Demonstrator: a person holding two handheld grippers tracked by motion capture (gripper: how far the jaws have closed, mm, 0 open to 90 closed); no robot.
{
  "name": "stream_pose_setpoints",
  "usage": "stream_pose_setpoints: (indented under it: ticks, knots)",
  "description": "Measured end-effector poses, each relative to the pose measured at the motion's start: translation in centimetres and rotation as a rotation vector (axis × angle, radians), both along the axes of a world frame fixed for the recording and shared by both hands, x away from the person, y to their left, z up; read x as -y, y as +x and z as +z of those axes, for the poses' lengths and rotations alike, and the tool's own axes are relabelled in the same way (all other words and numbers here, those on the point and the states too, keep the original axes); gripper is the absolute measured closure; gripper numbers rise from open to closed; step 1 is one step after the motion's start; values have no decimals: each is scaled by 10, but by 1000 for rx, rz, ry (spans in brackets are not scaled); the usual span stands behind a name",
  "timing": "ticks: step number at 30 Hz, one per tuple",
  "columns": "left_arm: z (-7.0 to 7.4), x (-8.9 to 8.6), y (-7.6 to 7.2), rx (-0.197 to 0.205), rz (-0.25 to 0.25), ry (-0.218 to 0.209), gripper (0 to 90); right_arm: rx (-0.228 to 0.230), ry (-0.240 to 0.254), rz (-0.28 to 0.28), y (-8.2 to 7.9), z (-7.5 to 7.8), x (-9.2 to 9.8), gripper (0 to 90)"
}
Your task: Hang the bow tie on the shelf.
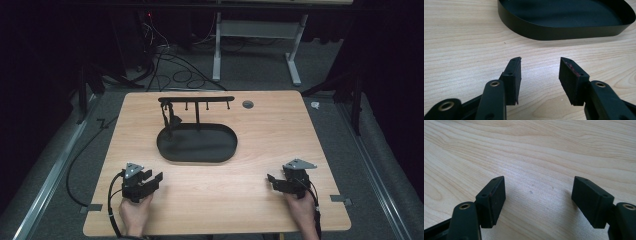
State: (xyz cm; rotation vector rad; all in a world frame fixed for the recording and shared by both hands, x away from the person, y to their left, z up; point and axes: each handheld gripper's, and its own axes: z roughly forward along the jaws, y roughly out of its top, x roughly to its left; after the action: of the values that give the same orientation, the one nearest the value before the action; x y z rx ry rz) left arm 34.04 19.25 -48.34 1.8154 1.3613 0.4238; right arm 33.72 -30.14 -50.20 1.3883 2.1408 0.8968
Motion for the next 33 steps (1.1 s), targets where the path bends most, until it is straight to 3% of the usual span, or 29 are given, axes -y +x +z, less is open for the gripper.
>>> stream_pose_setpoints:
  ticks: [15, 33]
  knots:
    - [-6, 9, 3, 16, 1, 55, 522, 0, 0, 0, 0, 0, 0, 286]
    - [-12, 12, 2, 13, 3, 69, 516, 0, 0, 0, 0, 0, 0, 287]
